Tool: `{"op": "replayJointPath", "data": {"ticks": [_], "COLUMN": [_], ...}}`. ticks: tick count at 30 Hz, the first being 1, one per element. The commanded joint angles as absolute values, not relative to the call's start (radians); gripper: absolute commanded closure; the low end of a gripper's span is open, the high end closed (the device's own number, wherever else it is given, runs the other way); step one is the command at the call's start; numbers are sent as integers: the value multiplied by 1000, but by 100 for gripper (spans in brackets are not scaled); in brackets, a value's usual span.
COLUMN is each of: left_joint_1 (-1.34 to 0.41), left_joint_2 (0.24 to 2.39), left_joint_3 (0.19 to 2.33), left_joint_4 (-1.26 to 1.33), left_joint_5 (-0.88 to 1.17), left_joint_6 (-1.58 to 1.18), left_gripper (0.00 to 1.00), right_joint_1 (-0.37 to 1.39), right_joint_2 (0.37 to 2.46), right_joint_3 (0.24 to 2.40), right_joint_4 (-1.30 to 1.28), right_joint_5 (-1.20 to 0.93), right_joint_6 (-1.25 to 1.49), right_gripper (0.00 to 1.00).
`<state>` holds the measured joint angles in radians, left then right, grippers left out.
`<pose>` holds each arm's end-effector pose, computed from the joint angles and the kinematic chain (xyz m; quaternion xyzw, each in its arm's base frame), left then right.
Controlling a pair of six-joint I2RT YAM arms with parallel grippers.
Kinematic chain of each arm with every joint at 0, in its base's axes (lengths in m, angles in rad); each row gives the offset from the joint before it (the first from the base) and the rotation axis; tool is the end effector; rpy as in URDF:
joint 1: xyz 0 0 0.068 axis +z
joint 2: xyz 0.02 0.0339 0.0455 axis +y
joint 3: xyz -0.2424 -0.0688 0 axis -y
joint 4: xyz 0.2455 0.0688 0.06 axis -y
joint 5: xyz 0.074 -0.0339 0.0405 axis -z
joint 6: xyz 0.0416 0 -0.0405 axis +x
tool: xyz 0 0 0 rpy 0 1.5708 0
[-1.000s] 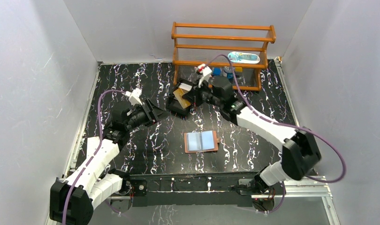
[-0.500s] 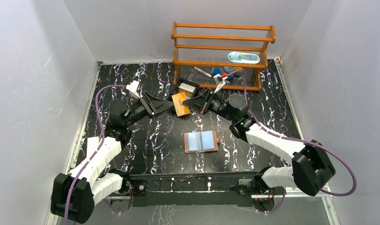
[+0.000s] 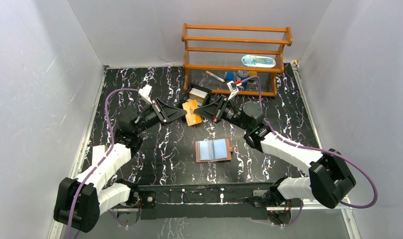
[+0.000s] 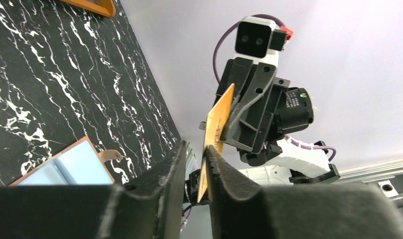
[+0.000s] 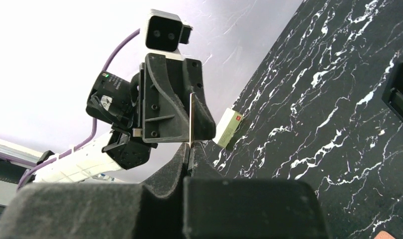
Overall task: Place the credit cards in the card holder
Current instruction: Pick up the credit card from the storage box.
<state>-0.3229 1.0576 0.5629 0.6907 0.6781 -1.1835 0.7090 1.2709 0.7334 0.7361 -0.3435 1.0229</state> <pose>0.2287 -0.1040 0.2816 -0.0160 0.6511 -0.6525 0.3874 0.2193 0.2066 0.2933 -0.0330 0.6372 0.6508 0.4115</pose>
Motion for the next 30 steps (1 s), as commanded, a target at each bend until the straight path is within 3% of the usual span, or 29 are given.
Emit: {"op": "replayJointPath", "data": {"ticks": [1, 4, 8, 10, 13, 18, 21, 30], "left_joint_1": [-344, -354, -359, -360, -365, -392, -426, -589], "left_joint_2": [1056, 1062, 1066, 1069, 1071, 1115, 1158, 1353], "left_joint_3": [580, 580, 568, 562, 557, 552, 542, 563], "left_joint_4": [755, 757, 756, 724, 610, 469, 488, 530], "left_joint_5": [697, 697, 694, 690, 662, 579, 545, 437], "left_joint_6": [-1169, -1154, -1136, -1105, -1041, -974, -983, -1008], "left_gripper": [86, 100, 100, 100, 100, 100, 100, 100], "right_joint_1": [714, 714, 715, 715, 713, 713, 711, 706], "right_joint_2": [1256, 1256, 1229, 1203, 1171, 1069, 1044, 1147], "right_joint_3": [729, 723, 732, 795, 873, 834, 808, 754], "right_joint_4": [775, 755, 625, 386, 121, -15, -93, -189], "right_joint_5": [-354, -360, -337, -276, -183, -96, -46, -7], "right_joint_6": [1036, 1034, 975, 903, 781, 619, 553, 471], "right_gripper": [99, 97, 85, 74, 66, 48, 47, 58]}}
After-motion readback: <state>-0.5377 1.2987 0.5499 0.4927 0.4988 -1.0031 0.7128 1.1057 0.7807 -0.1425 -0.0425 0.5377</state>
